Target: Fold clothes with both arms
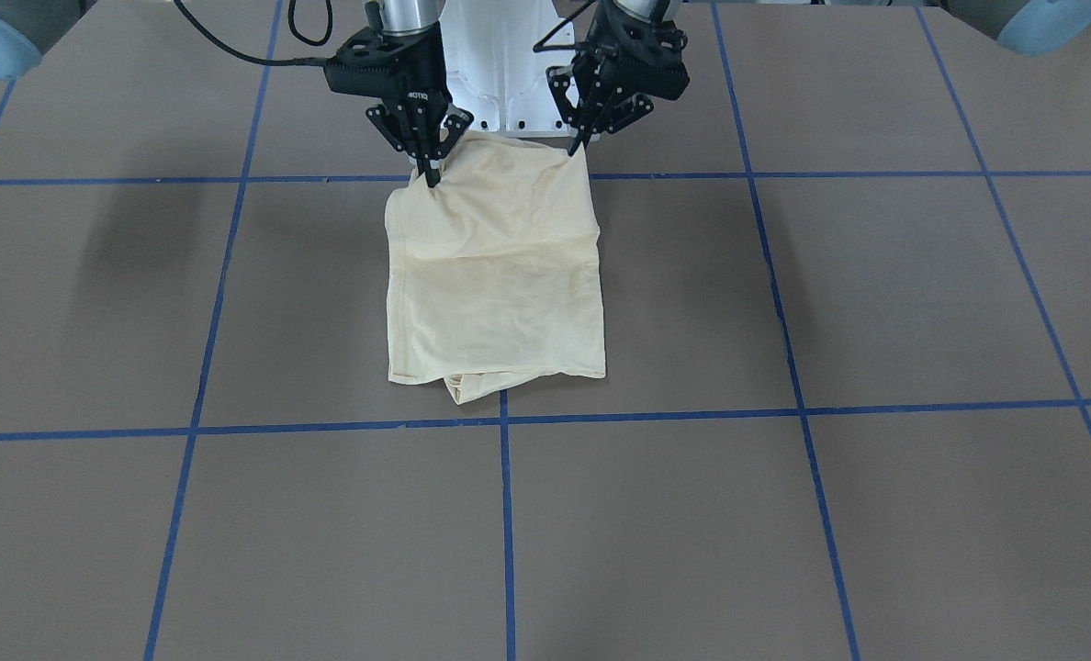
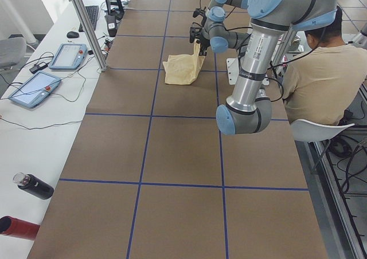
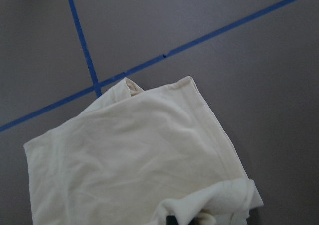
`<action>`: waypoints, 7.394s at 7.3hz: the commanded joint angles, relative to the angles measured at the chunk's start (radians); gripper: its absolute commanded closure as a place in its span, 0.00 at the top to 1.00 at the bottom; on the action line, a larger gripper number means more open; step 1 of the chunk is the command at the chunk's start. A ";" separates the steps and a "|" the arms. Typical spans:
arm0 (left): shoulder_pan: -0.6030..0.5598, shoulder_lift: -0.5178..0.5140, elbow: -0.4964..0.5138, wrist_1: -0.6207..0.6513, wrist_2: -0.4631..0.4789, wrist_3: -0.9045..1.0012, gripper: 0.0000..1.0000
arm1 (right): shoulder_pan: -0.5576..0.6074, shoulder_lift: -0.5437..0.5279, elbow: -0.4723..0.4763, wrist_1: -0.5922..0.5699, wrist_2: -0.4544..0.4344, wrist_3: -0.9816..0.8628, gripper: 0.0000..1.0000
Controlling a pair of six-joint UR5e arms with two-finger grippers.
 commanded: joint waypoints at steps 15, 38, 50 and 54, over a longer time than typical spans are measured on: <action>-0.196 -0.066 0.447 -0.331 0.003 0.374 1.00 | 0.244 0.222 -0.678 0.335 0.114 -0.449 1.00; -1.135 0.674 0.218 0.020 -0.662 1.468 1.00 | 1.201 -0.919 -0.113 0.205 0.914 -1.790 1.00; -1.135 0.721 0.269 0.008 -0.658 1.472 1.00 | 1.185 -0.916 -0.141 0.222 0.966 -1.758 1.00; -1.135 0.724 0.256 0.008 -0.659 1.477 1.00 | 1.185 -0.916 -0.141 0.222 0.966 -1.758 1.00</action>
